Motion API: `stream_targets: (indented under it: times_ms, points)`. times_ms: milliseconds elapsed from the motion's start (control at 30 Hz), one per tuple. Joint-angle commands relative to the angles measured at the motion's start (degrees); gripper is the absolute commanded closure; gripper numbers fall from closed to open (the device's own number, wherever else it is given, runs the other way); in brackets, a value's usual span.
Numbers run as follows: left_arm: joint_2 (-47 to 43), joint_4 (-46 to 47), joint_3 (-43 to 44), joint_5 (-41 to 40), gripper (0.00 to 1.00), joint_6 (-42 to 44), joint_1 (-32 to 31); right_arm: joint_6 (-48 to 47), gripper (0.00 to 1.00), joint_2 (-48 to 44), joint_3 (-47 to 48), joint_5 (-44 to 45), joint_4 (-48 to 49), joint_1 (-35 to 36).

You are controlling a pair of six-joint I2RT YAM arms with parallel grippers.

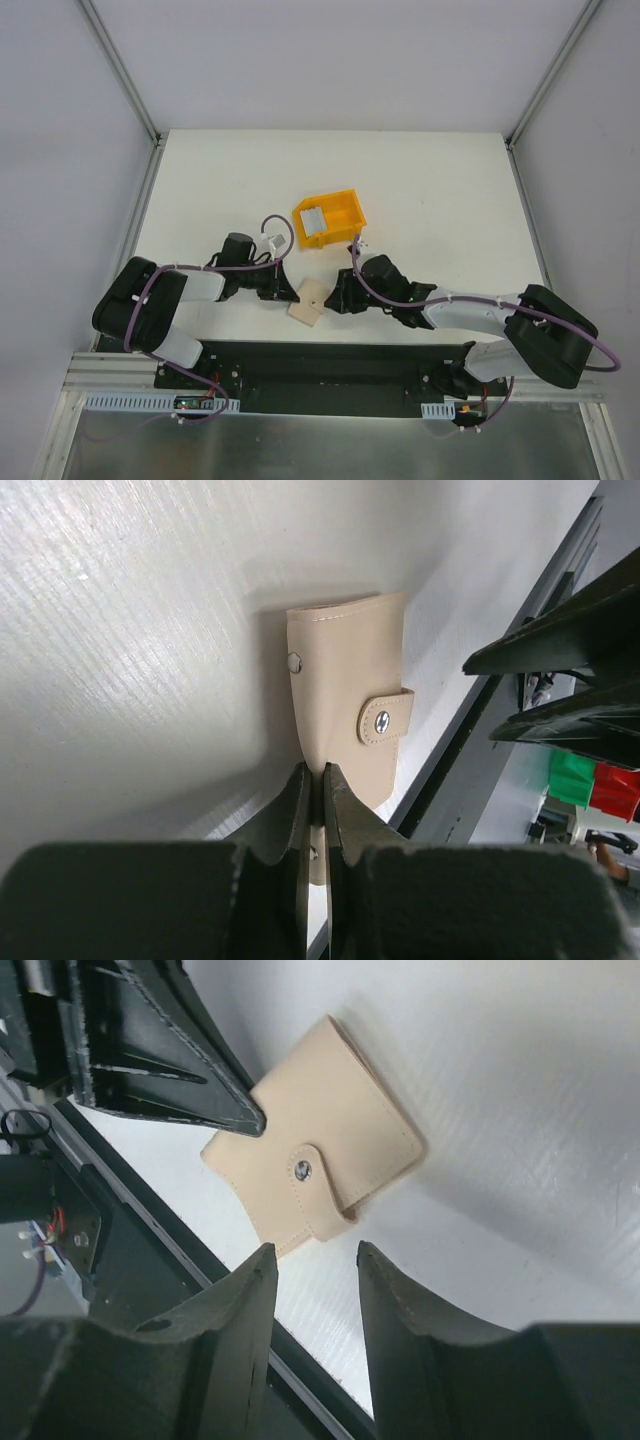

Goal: Put the credit cards into the card holder
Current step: Open the card holder at the center of the board.

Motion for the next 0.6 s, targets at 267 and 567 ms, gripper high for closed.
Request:
stream_targets:
  times_ms: [267,567]
  points:
    - [-2.8,-6.0,2.4,-0.1,1.00,7.3,-1.2,-14.0,0.60,9.2,11.7,-9.8,-4.4,-1.9]
    - [-4.1,-5.9,2.3,-0.6,1.00,7.8,-1.3,-13.5,0.65,14.7,12.6,-16.8,-3.0,-2.2]
